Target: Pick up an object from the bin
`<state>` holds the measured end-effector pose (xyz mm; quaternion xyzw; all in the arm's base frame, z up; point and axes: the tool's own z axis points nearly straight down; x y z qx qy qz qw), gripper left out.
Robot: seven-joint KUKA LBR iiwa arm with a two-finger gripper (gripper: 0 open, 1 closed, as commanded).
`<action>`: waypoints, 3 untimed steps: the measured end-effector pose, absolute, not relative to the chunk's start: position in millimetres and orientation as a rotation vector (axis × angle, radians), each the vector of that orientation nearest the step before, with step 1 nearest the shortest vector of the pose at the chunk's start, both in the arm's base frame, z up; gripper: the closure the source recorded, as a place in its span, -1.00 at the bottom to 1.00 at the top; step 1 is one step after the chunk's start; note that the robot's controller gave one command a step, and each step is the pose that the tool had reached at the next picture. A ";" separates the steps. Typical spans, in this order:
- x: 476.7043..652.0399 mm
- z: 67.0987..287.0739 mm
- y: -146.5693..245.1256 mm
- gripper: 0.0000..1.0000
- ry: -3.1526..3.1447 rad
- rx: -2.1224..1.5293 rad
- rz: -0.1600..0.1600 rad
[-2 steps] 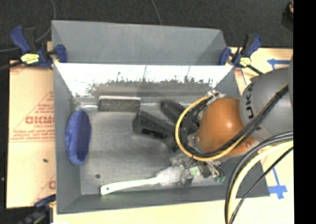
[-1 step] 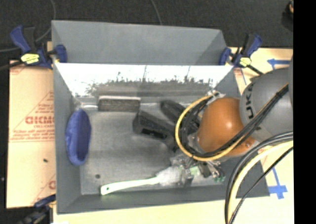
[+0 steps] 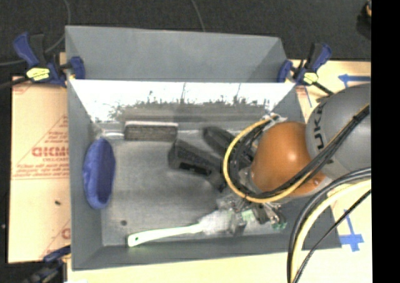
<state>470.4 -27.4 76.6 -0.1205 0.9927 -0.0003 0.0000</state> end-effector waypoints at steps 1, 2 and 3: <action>472.2 90.6 -28.0 1.00 3.115 -0.382 -0.003; 471.9 92.8 -28.1 1.00 3.114 -0.383 -0.003; 472.3 95.1 -28.4 1.00 3.113 -0.384 -0.004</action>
Offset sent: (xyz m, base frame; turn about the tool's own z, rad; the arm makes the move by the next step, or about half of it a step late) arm -0.0002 -0.0003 0.0213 0.0000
